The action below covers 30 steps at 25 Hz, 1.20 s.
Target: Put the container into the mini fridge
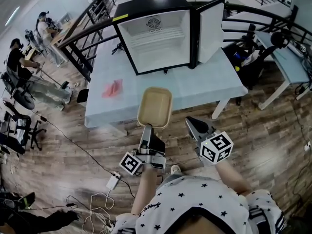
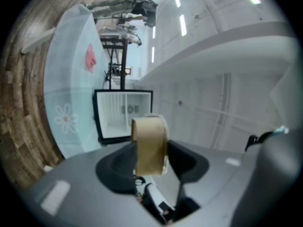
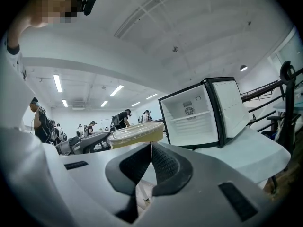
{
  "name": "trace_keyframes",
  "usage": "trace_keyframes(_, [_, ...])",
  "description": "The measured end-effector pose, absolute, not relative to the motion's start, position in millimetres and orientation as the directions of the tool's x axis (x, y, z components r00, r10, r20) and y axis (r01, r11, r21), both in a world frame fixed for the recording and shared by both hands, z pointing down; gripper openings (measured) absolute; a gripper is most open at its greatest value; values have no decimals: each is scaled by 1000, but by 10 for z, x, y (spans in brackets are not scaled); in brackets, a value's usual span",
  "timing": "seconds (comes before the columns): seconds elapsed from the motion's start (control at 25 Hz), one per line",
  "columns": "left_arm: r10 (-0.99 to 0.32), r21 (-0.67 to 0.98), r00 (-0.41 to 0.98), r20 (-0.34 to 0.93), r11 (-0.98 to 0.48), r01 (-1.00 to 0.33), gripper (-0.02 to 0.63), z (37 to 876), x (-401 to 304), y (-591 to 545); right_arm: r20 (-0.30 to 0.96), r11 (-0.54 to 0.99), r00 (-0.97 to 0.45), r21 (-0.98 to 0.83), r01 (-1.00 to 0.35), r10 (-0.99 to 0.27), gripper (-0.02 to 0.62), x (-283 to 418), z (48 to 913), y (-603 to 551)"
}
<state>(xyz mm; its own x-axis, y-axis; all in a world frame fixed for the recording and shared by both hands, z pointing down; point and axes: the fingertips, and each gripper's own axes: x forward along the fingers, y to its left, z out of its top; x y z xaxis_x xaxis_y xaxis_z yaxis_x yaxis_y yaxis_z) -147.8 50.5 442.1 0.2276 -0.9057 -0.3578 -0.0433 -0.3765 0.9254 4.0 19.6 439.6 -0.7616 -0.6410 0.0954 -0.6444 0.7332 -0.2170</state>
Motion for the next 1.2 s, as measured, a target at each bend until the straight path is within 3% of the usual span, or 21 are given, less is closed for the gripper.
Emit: trace_keyframes(1.2, [-874, 920, 313, -371, -391, -1, 202, 4443, -1869, -430, 123, 682, -712, -214, -699, -691, 20, -341, 4542, -403])
